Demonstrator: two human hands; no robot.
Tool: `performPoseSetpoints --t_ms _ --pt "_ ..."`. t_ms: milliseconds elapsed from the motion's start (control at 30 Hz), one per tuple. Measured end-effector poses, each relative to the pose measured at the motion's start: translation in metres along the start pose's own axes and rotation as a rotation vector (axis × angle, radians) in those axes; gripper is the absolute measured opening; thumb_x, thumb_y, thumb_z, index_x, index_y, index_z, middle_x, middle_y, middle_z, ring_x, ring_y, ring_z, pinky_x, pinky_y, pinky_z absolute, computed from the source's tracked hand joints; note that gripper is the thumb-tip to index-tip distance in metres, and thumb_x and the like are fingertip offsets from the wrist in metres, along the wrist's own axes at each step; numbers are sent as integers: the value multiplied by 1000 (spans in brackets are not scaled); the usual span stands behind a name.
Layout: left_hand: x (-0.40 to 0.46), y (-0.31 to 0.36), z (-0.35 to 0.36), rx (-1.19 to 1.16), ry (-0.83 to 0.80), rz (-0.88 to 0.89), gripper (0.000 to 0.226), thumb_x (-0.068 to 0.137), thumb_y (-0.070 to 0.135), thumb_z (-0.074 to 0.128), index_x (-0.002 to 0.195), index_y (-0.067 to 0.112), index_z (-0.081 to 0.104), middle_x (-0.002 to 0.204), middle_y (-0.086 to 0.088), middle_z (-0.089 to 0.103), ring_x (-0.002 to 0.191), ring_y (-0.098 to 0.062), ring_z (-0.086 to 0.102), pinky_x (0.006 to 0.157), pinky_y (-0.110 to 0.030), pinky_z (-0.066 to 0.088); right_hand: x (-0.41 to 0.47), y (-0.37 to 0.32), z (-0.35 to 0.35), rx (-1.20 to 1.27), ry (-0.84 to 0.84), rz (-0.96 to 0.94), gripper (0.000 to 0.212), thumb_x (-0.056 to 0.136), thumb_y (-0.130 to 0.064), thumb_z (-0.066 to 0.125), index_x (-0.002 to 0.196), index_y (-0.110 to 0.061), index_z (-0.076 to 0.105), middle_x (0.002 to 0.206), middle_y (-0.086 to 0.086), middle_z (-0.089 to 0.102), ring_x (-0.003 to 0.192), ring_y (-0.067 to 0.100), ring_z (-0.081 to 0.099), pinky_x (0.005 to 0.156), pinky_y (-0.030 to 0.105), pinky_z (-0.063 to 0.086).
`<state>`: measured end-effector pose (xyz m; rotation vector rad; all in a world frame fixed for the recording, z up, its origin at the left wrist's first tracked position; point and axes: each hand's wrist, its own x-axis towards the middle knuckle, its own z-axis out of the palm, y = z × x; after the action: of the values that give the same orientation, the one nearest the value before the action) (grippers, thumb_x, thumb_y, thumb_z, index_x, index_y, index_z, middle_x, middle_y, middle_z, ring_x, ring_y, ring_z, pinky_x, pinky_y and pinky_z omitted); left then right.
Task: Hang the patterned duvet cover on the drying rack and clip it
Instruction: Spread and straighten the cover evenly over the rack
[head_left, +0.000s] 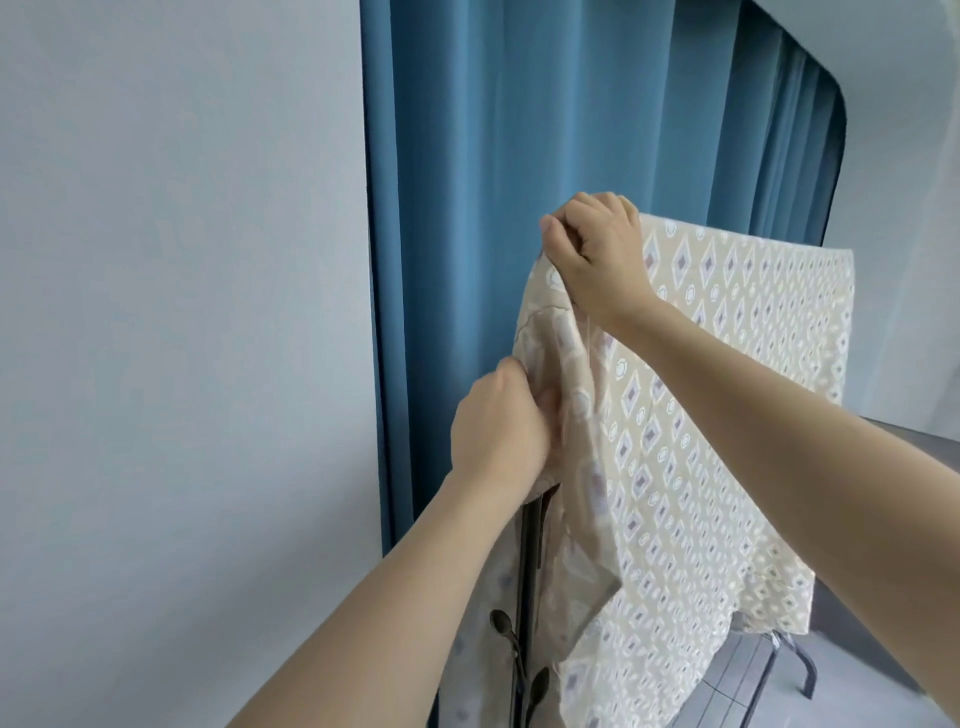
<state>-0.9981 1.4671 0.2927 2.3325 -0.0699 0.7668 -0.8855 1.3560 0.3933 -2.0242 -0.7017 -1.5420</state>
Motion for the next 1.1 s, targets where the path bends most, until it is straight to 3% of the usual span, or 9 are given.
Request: performPoseSetpoints --t_ms 133,300,433,500,600,667,800,1000,1100 --pt "-6 -7 1 37 78 137 24 91 8 39 68 14 38 65 1 48 60 -23 46 47 -30 25 -1 7 -3 -8 3 -8 27 93 -27 47 67 -20 45 67 -8 43 75 18 42 89 29 32" --pt "-4 -22 -34 -238 322 -15 19 98 18 38 81 15 46 72 6 53 66 -10 49 51 -22 32 -4 10 -5 2 19 -17 30 93 -26 46 66 -12 48 67 -2 47 75 19 44 86 26 30" --pt "12 -22 -64 -697 431 -225 22 98 19 35 89 22 55 79 2 60 65 -20 53 52 -26 39 -1 6 -4 69 22 -16 24 93 -29 49 73 -15 53 75 -5 51 77 15 44 83 28 32" --pt "6 -13 -70 -693 445 -157 24 100 29 33 84 22 51 75 0 58 62 -25 52 55 -32 41 5 4 -2 116 36 4 25 93 -29 48 75 -13 54 77 -3 53 77 18 46 81 34 36" --pt "-13 -2 -70 -472 294 86 45 95 56 42 71 18 43 60 8 56 57 -18 53 57 -34 45 9 4 3 122 77 51 24 92 -29 45 80 -11 55 81 0 55 79 20 48 79 38 39" --pt "-20 -5 -68 -254 138 155 53 88 57 54 63 12 38 49 4 44 49 -16 43 51 -30 37 7 7 3 126 134 100 25 92 -30 40 84 -10 54 84 2 56 80 21 48 78 39 40" --pt "-24 -16 -71 -359 -34 7 44 88 27 55 55 16 29 46 5 26 43 -16 28 45 -26 25 1 29 -8 156 181 150 36 95 -30 30 81 -8 53 81 5 55 79 24 47 80 38 35" --pt "-25 -20 -68 -337 -317 -52 39 88 30 52 63 4 35 58 -6 32 48 -18 34 55 -31 28 -2 45 -29 320 44 191 44 100 -34 34 72 -3 49 69 -2 45 82 19 41 86 38 35" --pt "-22 -19 -62 -195 -311 -32 38 91 30 48 61 10 34 51 1 29 49 -17 29 52 -29 26 -1 38 -37 367 -21 197 33 102 -28 38 77 -13 54 74 -9 47 95 14 40 90 24 35"
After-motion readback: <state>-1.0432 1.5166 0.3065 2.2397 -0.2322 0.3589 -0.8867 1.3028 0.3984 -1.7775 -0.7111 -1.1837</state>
